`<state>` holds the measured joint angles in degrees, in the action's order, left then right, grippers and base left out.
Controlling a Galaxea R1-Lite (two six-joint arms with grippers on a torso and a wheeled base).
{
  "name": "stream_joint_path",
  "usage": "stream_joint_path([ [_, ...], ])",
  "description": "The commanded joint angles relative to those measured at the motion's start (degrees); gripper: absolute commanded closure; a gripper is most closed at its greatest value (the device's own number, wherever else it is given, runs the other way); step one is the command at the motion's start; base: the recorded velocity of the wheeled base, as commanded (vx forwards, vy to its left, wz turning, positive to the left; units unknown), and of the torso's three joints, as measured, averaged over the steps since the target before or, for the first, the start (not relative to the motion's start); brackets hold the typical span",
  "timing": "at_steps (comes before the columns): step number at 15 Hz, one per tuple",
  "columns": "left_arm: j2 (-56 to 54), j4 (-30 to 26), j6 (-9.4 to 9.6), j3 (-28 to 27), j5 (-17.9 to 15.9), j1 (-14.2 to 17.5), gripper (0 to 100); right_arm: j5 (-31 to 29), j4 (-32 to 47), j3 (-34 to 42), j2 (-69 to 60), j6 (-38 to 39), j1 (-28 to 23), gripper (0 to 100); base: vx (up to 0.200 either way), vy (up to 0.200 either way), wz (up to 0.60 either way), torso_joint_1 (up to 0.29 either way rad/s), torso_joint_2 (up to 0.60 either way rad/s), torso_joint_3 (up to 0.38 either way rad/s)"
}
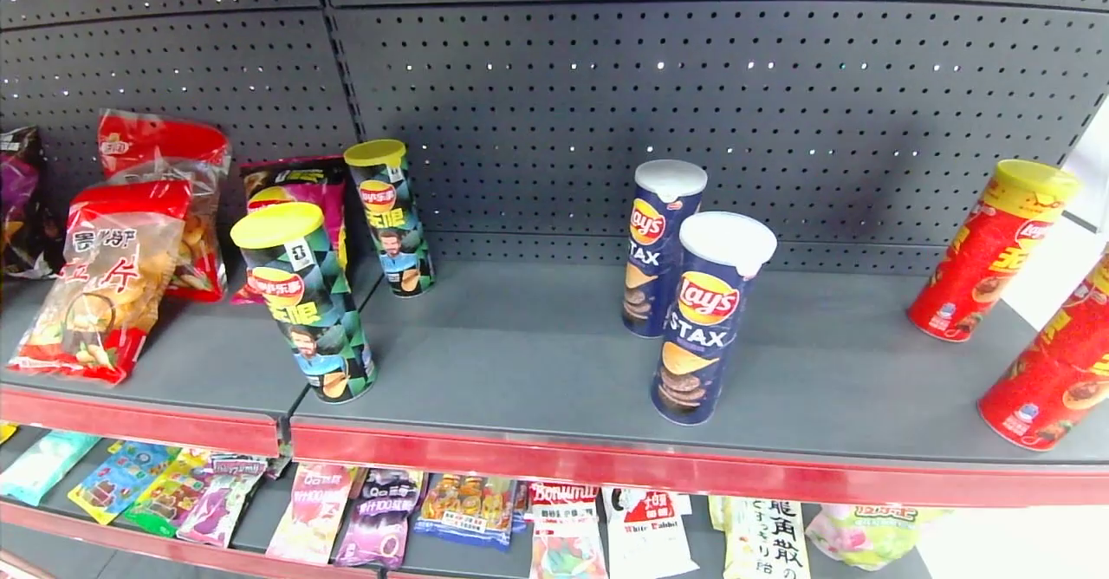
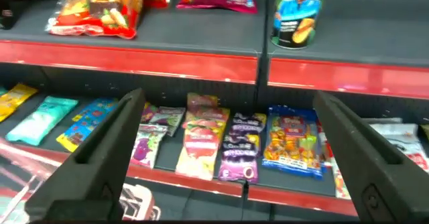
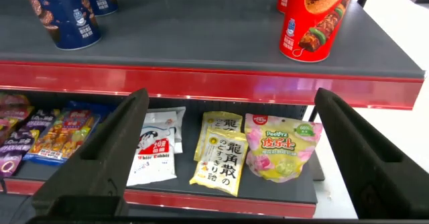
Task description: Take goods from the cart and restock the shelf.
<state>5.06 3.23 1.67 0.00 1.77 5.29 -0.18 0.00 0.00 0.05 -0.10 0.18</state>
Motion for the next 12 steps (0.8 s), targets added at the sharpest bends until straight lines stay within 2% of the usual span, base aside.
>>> stream_joint_path([
  [1, 0.13, 0.46, -0.44, 0.00, 0.25, -0.02, 0, 0.01, 0.00, 0.00, 0.04, 0.01, -0.01, 0, 0.000, 0.000, 0.00, 0.000, 0.00, 0.000],
  [2, 0.13, 1.60, -1.76, 0.00, 0.25, -0.02, 0, 0.01, 0.00, 0.00, 0.04, 0.01, -0.01, 0, 0.000, 0.000, 0.00, 0.000, 0.00, 0.000],
  [3, 0.13, 4.50, -4.31, 0.00, -0.63, -0.02, 0, 0.01, 0.00, 0.00, 0.04, 0.01, -0.01, 0, 0.000, 0.000, 0.00, 0.000, 0.00, 0.000],
  [4, 0.13, 3.80, -4.48, 0.00, -0.01, -0.02, 0, 0.01, 0.00, 0.00, 0.04, 0.01, -0.01, 0, 0.000, 0.000, 0.00, 0.000, 0.00, 0.000],
  [5, 0.13, -0.15, -4.31, 0.00, 3.07, 0.07, 0, 0.01, 0.00, 0.00, 0.04, 0.01, -0.01, 0, 0.000, 0.000, 0.00, 0.000, 0.00, 0.000],
  [6, 0.48, -3.58, -5.71, -0.97, 5.88, -0.11, 0, 0.01, 0.00, 0.00, 0.04, 0.01, -0.01, 0, 0.000, 0.000, 0.00, 0.000, 0.00, 0.000],
  [7, -0.31, -2.62, -5.45, -0.18, 3.77, -2.04, 0, 0.01, 0.00, -0.09, 0.04, 0.01, -0.09, 0, 0.000, 0.000, 0.00, 0.000, 0.00, 0.000],
  [8, -2.69, -2.97, -2.02, 0.00, -0.01, -4.41, 0, 0.09, 0.00, 0.00, 0.04, 0.01, -0.01, 0, 0.000, 0.000, 0.00, 0.000, 0.00, 0.000],
  [9, -5.06, -3.05, 0.18, 0.00, -2.91, -5.64, 0, 0.01, 0.00, 0.00, 0.04, 0.01, -0.09, 0, 0.000, 0.000, 0.00, 0.000, 0.00, 0.000],
  [11, -5.06, -3.05, -3.78, 0.00, -1.33, -5.38, 0, 0.09, 0.00, 0.00, 0.04, 0.01, -0.09, 0, 0.000, 0.000, 0.00, 0.000, 0.00, 0.000],
  [12, -5.06, -3.05, -3.52, 0.00, -1.24, -5.38, 0, 0.09, 0.00, 0.00, 0.04, -0.08, -0.01, 0, 0.000, 0.000, 0.00, 0.000, 0.00, 0.000],
])
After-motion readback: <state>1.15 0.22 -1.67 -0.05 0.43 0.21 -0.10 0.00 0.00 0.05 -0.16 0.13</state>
